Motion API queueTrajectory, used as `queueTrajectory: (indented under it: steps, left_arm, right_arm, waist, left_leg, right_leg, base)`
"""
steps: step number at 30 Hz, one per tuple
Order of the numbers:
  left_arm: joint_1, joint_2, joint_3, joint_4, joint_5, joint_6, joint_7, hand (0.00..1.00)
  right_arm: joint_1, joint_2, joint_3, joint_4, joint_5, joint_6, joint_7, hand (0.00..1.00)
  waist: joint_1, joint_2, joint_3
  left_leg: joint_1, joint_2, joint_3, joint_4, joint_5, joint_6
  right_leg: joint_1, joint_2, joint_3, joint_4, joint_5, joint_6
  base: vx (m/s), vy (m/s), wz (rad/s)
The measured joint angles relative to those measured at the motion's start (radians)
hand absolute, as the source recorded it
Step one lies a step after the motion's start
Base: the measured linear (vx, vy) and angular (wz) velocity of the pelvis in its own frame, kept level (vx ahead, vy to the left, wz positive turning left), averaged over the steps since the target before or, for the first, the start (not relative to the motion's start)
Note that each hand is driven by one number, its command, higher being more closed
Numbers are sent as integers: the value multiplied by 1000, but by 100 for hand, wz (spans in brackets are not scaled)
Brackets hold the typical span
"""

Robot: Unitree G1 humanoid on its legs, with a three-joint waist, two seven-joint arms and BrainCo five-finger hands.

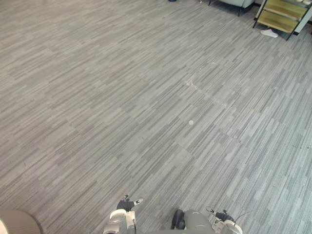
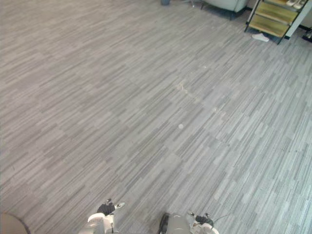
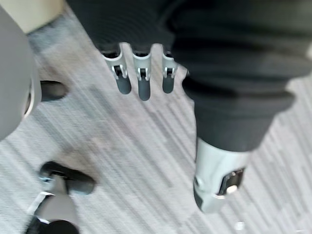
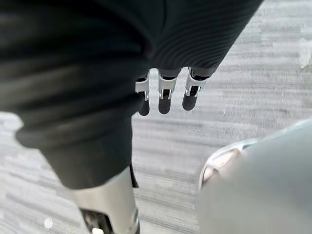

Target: Pick up cushions and gather them together orderly.

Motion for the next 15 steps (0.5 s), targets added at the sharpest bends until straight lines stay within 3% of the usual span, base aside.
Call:
queueTrajectory:
  steps: [1, 2, 3, 5, 6, 8, 9, 10, 11, 13, 15]
  left_arm:
    - [8, -2, 2, -11, 0, -3, -1, 0]
    - [7, 4, 1, -23, 1, -2, -1, 0]
    - [7, 7, -1, -30, 0, -3, -1, 0]
    - [10, 20, -8, -59, 0, -7, -1, 0]
    - [10, 20, -8, -62, 0, -8, 0, 0]
    - [15, 21, -7, -69, 1, -16, 1, 0]
    - [15, 22, -6, -70, 0, -16, 0, 0]
    - [16, 45, -4, -66, 2, -16, 3, 0]
    - [16, 52, -1, -57, 2, -14, 7, 0]
    - [13, 55, 4, -55, 2, -11, 9, 0]
    - [14, 54, -5, -47, 1, 2, 10, 0]
  right_arm:
    - [-4, -11, 17, -2, 7, -1, -1, 0]
    - [-2, -12, 25, 3, 8, 1, -6, 0]
    - [-2, -11, 28, 6, 9, 2, -9, 0]
    - [-3, -2, 36, 6, 10, 14, -17, 0]
    - [-3, -1, 36, 5, 10, 14, -19, 0]
    - [-6, 0, 35, 4, 14, 11, -20, 0]
    - [-6, 0, 36, 4, 14, 11, -20, 0]
    - [-2, 20, 45, 8, 14, 12, -20, 0]
    - [3, 33, 47, 8, 13, 13, -19, 0]
    - [2, 40, 47, 5, 11, 13, -17, 0]
    - [-3, 34, 49, -5, 7, 8, -16, 0]
  waist:
    - [11, 14, 0]
    - [25, 16, 3]
    - [30, 13, 4]
    - [45, -15, 9]
    - [48, -20, 6]
    - [61, -24, 0]
    - [63, -27, 0]
    - [77, -72, -32]
    - [71, -91, -42]
    - [71, -101, -46]
    - [78, -100, -46]
  left_leg:
    - [-44, 15, -25, 108, -17, 8]
    - [-102, 8, -38, 200, -94, 26]
    - [-122, 2, -36, 209, -119, 29]
    - [-215, -50, 13, 22, -191, 64]
    - [-225, -65, 19, -50, -191, 65]
    - [-239, -156, -58, -487, -118, 51]
    - [-239, -163, -70, -501, -89, 52]
    - [-220, -223, -72, -531, -33, 63]
    - [-225, -230, -49, -494, -65, 87]
    - [-190, -233, -11, -431, -131, 128]
    - [-91, -238, 45, -448, -185, 148]
  right_leg:
    - [18, 15, 33, 0, -19, -19]
    - [51, 20, 65, 0, -34, -20]
    - [65, 20, 79, -7, -37, -18]
    - [130, -3, 137, -66, -45, -7]
    - [136, -11, 145, -73, -48, -2]
    - [166, -37, 209, -105, -71, 40]
    - [167, -41, 217, -106, -74, 45]
    - [185, -85, 281, -134, -80, 70]
    - [181, -103, 303, -124, -43, 80]
    - [170, -129, 354, -25, -12, 111]
    - [46, -151, 389, 301, 50, 186]
  base:
    - [167, 57, -106]
    - [159, 94, -83]
    - [269, 119, -84]
    - [271, 100, -71]
    - [344, 147, -73]
    - [464, 236, -71]
    - [531, 281, -87]
    - [619, 238, -73]
    - [630, 226, -80]
    - [578, 248, -54]
    - [606, 260, -81]
